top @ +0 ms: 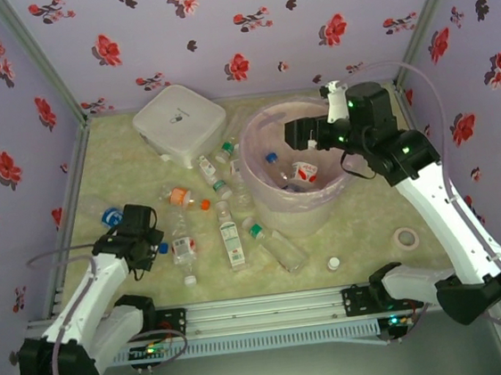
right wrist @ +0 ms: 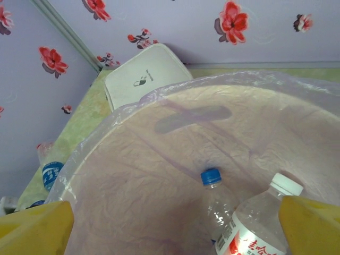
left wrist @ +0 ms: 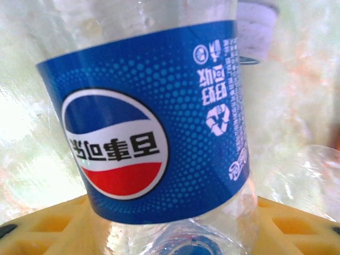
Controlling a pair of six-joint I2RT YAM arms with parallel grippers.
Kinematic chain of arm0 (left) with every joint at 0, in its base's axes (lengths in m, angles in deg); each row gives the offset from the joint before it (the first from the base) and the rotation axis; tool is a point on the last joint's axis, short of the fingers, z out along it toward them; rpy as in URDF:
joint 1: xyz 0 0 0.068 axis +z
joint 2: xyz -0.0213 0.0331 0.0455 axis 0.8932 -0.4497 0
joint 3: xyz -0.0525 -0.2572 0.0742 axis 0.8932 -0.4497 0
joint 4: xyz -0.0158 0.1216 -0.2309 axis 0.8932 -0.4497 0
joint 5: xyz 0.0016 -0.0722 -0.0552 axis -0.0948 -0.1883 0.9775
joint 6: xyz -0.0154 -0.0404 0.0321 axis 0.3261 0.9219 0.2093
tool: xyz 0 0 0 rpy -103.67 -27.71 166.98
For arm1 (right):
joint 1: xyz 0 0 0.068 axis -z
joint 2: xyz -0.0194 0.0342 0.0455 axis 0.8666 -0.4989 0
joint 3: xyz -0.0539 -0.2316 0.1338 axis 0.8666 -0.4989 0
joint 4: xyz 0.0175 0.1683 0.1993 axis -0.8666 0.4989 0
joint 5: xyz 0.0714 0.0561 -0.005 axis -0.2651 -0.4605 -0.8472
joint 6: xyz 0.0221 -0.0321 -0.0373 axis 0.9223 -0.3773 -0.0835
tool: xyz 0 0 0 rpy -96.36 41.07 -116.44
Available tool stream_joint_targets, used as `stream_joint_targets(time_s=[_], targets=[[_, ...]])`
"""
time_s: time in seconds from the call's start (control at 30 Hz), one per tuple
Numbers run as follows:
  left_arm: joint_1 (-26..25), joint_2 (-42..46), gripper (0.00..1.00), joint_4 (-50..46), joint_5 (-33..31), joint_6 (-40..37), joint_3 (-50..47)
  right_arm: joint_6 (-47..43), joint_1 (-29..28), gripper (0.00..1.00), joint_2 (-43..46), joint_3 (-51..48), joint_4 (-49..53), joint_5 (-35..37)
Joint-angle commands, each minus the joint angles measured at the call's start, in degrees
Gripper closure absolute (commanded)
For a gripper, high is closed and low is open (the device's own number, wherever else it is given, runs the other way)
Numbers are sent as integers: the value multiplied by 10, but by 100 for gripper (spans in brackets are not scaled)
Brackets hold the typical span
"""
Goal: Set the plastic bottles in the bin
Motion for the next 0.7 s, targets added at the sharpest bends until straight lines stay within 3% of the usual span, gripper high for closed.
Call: stream_joint_targets(time_s=[0.0,0.13,0.3,0.4,0.47,0.6,0.67], targets=[[2,19,51,-52,-25,-17,27,5,3,1,38,-11,-55,38],[-7,14,56,-84,-47,-62,86,-2,5,4,63,-22,-78,62],[-41,13,68,33,-45,-193,130,-1,6,11,38,17,-58,42],[-70,13,81,118,-32,-270,157,6,5,14,13,38,-60,-14],[-84,8,99,181,6,-318,171,14,4,27,-7,56,-62,-52],[-107,-9,100,320,164,-427,195,17,-9,49,-53,107,-52,-95],[-115,-17,100,352,214,-452,209,11,-24,52,-76,133,-42,-106]])
